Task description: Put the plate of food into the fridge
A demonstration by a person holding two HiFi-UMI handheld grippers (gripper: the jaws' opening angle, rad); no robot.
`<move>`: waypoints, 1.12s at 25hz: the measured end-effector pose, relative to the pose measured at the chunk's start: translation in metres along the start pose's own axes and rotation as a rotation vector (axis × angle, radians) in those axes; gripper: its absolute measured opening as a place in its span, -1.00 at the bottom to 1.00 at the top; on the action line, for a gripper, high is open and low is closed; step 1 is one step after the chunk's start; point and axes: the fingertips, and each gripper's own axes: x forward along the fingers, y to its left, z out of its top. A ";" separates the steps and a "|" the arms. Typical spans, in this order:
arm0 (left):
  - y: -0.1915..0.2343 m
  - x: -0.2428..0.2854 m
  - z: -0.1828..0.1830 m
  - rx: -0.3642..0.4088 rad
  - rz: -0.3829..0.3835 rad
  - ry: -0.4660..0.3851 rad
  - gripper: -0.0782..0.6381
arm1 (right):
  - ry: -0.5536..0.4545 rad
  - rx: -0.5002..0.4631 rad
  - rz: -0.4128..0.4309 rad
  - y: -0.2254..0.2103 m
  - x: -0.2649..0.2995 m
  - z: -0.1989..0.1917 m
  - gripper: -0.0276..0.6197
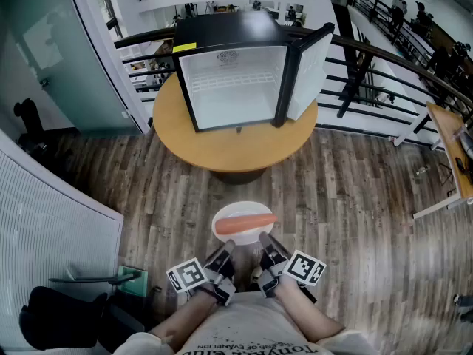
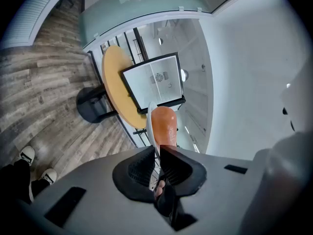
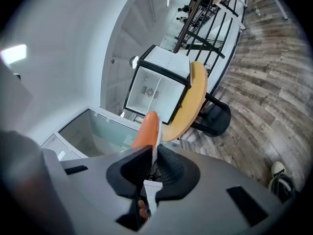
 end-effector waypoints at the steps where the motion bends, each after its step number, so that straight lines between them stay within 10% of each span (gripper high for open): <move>1: -0.004 0.002 -0.003 -0.039 -0.031 -0.006 -0.66 | -0.001 -0.001 -0.001 -0.001 -0.001 0.000 -0.76; 28: 0.017 -0.013 0.040 -0.085 -0.076 0.041 -0.65 | -0.044 0.013 -0.042 0.013 0.040 -0.029 -0.76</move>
